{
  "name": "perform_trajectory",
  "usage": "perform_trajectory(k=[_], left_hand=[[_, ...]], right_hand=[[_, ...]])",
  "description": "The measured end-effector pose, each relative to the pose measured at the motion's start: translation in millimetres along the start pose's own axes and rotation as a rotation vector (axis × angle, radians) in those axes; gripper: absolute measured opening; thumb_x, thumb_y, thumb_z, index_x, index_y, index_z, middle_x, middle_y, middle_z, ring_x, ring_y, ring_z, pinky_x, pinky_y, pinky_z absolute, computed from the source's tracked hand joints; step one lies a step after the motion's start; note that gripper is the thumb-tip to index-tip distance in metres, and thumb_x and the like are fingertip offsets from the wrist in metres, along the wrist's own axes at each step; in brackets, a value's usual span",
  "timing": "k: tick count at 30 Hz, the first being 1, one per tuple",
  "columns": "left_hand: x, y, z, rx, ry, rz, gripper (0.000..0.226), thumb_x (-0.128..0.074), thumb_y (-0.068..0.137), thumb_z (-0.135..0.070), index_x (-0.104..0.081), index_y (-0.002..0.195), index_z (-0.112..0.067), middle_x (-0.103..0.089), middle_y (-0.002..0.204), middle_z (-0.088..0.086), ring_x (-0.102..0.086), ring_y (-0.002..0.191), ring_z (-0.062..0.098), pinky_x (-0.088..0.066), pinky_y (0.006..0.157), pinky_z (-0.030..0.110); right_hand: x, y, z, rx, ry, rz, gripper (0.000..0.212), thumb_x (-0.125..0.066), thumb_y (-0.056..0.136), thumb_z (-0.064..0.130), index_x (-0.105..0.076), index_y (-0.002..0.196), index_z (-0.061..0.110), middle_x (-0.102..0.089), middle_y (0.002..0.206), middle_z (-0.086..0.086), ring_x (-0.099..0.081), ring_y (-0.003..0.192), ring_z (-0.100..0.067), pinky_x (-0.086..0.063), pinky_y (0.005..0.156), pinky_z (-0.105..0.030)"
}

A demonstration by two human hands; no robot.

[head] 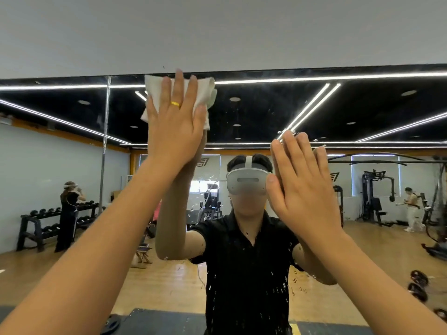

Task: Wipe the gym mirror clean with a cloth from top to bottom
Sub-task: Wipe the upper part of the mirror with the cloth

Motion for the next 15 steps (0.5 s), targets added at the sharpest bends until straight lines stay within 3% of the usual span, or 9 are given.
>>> perform_trajectory(k=[6,11,15], left_hand=[[1,24,-3,0.025,-0.001,0.01,0.062,-0.009,0.109,-0.048,-0.005,0.165,-0.022,0.003,0.173,0.006,0.004,0.159,0.028,0.002,0.125,0.061],[-12,-23,-46,-0.114,-0.008,0.022,0.06,-0.016,0.11,-0.045,-0.011,0.165,-0.021,-0.003,0.173,0.006,0.001,0.159,0.027,0.004,0.124,0.055],[-8,4,-42,-0.147,0.027,0.035,0.059,-0.014,0.11,-0.044,-0.01,0.165,-0.023,-0.002,0.173,0.004,0.001,0.159,0.026,0.0,0.126,0.056]], right_hand=[[0,0,0,-0.004,-0.013,0.001,0.065,-0.029,0.105,0.04,-0.02,0.164,0.015,-0.011,0.173,-0.008,-0.003,0.16,-0.023,-0.005,0.129,-0.051],[0,-1,0,-0.013,-0.006,0.01,0.065,-0.03,0.105,0.04,-0.019,0.164,0.016,-0.011,0.173,-0.007,-0.003,0.16,-0.023,-0.008,0.129,-0.052],[-1,-1,0,-0.013,-0.013,0.021,0.065,-0.029,0.105,0.041,-0.018,0.164,0.017,-0.011,0.173,-0.007,-0.002,0.16,-0.022,-0.008,0.129,-0.052]])
Point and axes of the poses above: each hand's wrist, its own y-axis towards the middle knuckle, its own x-axis out of the back of the hand, z = x × y, the point moved 8 cm from there along y, towards the middle knuckle
